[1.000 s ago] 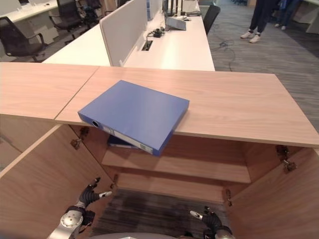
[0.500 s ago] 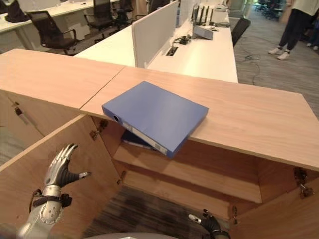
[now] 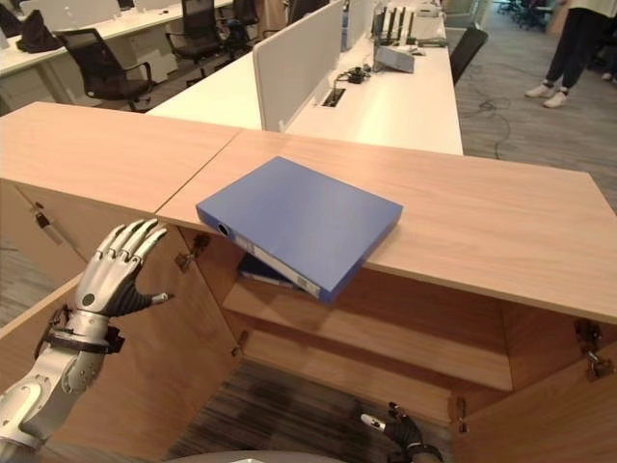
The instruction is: Put the empty folder in the office cabinet
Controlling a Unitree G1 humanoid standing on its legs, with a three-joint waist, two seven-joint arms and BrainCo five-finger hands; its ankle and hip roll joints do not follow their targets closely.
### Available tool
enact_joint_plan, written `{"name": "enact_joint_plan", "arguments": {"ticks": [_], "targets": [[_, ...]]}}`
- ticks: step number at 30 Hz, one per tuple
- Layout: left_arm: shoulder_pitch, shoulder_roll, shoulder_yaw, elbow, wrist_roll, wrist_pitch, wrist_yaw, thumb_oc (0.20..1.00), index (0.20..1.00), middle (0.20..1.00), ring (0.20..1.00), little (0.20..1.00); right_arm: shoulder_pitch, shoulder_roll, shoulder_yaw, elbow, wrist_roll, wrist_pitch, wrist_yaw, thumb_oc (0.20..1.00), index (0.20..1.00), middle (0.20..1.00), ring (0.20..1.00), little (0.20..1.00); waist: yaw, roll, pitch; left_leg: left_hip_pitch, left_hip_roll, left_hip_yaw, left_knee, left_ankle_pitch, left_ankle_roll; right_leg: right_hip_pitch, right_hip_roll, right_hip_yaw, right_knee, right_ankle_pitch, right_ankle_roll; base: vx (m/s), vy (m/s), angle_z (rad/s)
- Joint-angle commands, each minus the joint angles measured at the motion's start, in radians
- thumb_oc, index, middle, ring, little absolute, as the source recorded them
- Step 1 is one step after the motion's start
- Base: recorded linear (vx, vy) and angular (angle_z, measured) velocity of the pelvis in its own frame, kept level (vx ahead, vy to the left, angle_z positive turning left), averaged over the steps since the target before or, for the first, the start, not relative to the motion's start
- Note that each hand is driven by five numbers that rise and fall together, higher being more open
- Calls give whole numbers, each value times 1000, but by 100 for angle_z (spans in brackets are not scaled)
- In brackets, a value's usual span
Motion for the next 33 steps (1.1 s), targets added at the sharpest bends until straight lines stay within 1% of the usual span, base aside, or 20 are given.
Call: {"name": "enact_joint_plan", "arguments": {"ticks": [1,2,6,7,9,10,13,17,18,19,20,22,23,25,26,30,31,33], "targets": [[-140,52,-26,-25,21,-17,11,1000,1000,1000,1000,1000,-84,-26,-4,-26,24,-43,-7,1000,1000,1000,1000,1000,-24,16,30,4,36,-50,24,-31,-40,37,35,-8,21,-96,10,11,16,-4],[-160,60,-40,-32,22,-21,6,1000,1000,1000,1000,1000,-76,-27,-10,-30,32,-47,-9,1000,1000,1000,1000,1000,-39,24,27,10,36,-43,24,-31,-41,37,35,-3,20,-98,11,0,0,0],[-194,63,-67,-26,20,-24,1,1000,1000,1000,1000,1000,-71,-30,-19,-26,39,-48,-12,1000,1000,1000,1000,1000,-46,29,25,16,36,-35,23,-33,-41,38,37,3,20,-99,11,8,4,-4],[-227,69,-93,-22,23,-27,-16,1000,1000,1000,1000,1000,-62,-27,-32,-23,56,-50,-13,1000,1000,1000,1000,1000,-66,35,18,25,36,-25,21,-35,-42,39,37,11,19,-101,12,26,13,-13],[-239,62,-105,-15,18,-27,-19,1000,1000,1000,1000,1000,-58,-27,-35,-24,63,-51,-14,1000,1000,1000,1000,1000,-71,37,18,28,36,-21,20,-36,-42,40,36,15,18,-101,11,14,13,-11],[-261,55,-127,-2,14,-29,-27,1000,1000,1000,1000,1000,-56,-27,-41,-15,76,-51,-17,1000,1000,1000,1000,1000,-83,39,16,31,36,-15,19,-37,-42,40,35,20,18,-101,12,2,10,-12],[-284,45,-151,22,10,-29,-32,1000,1000,1000,1000,1000,-53,-29,-47,-13,81,-51,-19,1000,1000,1000,1000,1000,-89,40,16,36,35,-6,18,-39,-43,37,35,26,17,-100,13,3,8,-12],[-316,30,-186,53,7,-28,-48,1000,1000,1000,1000,1000,-45,-28,-68,1,107,-49,-25,1000,1000,1000,1000,1000,-107,38,13,46,34,10,15,-45,-41,35,35,38,14,-96,15,10,3,-13],[-319,29,-188,55,6,-28,-48,1000,1000,1000,1000,1000,-45,-28,-68,1,107,-49,-25,1000,1000,1000,1000,1000,-106,38,13,46,34,10,15,-45,-41,35,35,38,14,-96,15,-44,9,-7],[-326,27,-193,60,6,-27,-50,1000,1000,1000,1000,1000,-44,-27,-70,1,111,-49,-25,1000,1000,1000,1000,1000,-108,37,15,41,33,14,15,-33,-39,28,33,40,16,-84,15,-8,9,-3],[-330,24,-197,64,5,-26,-52,1000,1000,1000,1000,1000,-43,-26,-70,4,112,-49,-25,1000,1000,1000,1000,1000,-111,36,11,46,34,15,15,-44,-41,31,33,43,14,-93,16,-7,11,-5],[-349,14,-213,72,3,-26,-57,1000,1000,1000,1000,1000,-42,-24,-70,17,114,-46,-26,1000,1000,1000,1000,1000,-117,33,10,48,34,19,14,-47,-40,30,32,49,14,-93,17,0,3,-6],[-355,11,-218,77,2,-26,-60,1000,1000,1000,1000,1000,-42,-23,-71,18,115,-46,-25,1000,1000,1000,1000,1000,-118,32,12,43,32,22,13,-35,-39,24,31,49,14,-81,16,-36,3,-7],[-369,0,-232,90,-6,-24,-67,1000,1000,1000,1000,1000,-38,-20,-73,20,120,-44,-25,1000,1000,1000,1000,1000,-123,29,9,48,32,25,13,-47,-40,26,32,54,13,-90,18,1,4,-10],[-378,-5,-240,98,-8,-23,-67,1000,1000,1000,1000,1000,-37,-19,-74,21,122,-43,-25,1000,1000,1000,1000,1000,-125,28,12,45,31,28,12,-37,-38,21,31,55,15,-80,16,-6,9,-12],[-399,-24,-267,121,-11,-21,-77,1000,1000,1000,1000,1000,-37,-16,-76,27,129,-38,-24,1000,1000,1000,1000,1000,-130,24,12,46,32,36,12,-39,-37,16,30,61,14,-77,17,-4,1,-7],[-400,-24,-270,124,-9,-20,-80,1000,1000,1000,1000,1000,-36,-15,-78,28,129,-37,-24,1000,1000,1000,1000,1000,-132,23,10,51,32,37,12,-51,-39,20,31,63,13,-86,19,7,3,-4],[-404,-29,-281,132,-9,-20,-88,1000,1000,1000,1000,1000,-36,-15,-82,35,130,-34,-27,1000,1000,1000,1000,1000,-134,20,13,49,31,42,12,-42,-37,15,30,63,15,-75,17,-13,4,-3]]}}
